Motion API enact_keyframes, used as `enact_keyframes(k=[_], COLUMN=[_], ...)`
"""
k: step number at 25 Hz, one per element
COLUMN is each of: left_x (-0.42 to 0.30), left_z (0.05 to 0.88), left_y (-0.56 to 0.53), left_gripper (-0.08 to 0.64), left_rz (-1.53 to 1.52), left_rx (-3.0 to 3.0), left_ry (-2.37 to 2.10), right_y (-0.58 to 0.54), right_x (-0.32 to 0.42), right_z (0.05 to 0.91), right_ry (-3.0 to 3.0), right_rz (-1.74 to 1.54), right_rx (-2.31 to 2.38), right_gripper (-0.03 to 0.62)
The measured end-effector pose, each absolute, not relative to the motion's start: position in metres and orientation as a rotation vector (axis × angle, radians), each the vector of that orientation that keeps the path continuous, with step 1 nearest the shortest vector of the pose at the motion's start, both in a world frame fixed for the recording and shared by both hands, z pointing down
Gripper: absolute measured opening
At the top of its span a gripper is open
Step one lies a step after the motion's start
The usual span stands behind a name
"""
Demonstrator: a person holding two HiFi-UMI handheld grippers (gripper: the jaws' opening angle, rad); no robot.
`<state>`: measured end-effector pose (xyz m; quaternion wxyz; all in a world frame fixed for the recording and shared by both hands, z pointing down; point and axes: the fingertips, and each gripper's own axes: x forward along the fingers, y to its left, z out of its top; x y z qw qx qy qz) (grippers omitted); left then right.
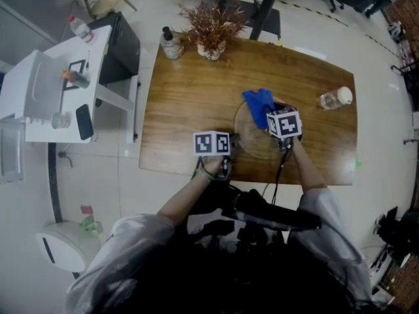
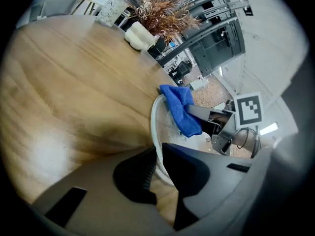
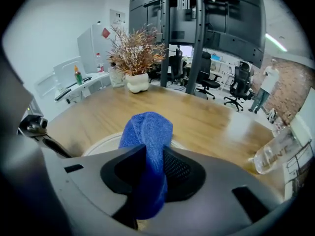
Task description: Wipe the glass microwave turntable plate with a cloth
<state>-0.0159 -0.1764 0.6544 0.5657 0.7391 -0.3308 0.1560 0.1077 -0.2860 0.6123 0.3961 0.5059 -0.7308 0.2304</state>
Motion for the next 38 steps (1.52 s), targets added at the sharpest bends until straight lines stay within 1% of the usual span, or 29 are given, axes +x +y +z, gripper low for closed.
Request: enact_keyframes(k=[5, 9, 12, 16, 19, 23, 28, 38], left_x=[-0.017, -0.018, -0.019, -0.02, -0.019, -0.019, -0.018, -0.018], left_z=[0.654, 0.653, 0.654, 0.654, 0.653, 0.653, 0.654, 0.653], left_y=[-0.176, -0.177, -0.177, -0.177, -0.177, -0.176, -0.176, -0.176], left_gripper=[0.044, 0.043, 0.041, 0.04, 0.041, 0.04, 0.04, 0.04], left_rz=[0.355, 0.348, 0.358, 0.362, 0.36, 0.369, 0.377, 0.358], left_rx=[1.733, 1.73, 1.729, 1.727, 1.724, 1.724, 1.729, 1.731], left_ry=[-0.785, -0.795, -0.801, -0.806, -0.804, -0.803, -0.802, -0.79], right_y=[-0.287, -0.289, -0.277, -0.246, -0.211, -0.19, -0.202, -0.234], right_x=[0.144, 0.149, 0.125, 0.067, 0.026, 0.011, 0.037, 0.142], right_z=[0.617, 0.614, 0.601, 0.581, 0.586, 0.598, 0.602, 0.607], right_ry=[-1.788, -1.771, -1.818, -1.981, -2.067, -2.078, -2.038, -1.86], right_rz=[0.67, 0.655, 0.635, 0.575, 0.616, 0.573, 0.564, 0.494], right_rx=[1.332, 1.354, 1.355, 1.265, 1.145, 1.085, 1.118, 1.249], right_gripper=[0.12, 0.12, 0.118, 0.118, 0.118, 0.118, 0.118, 0.12])
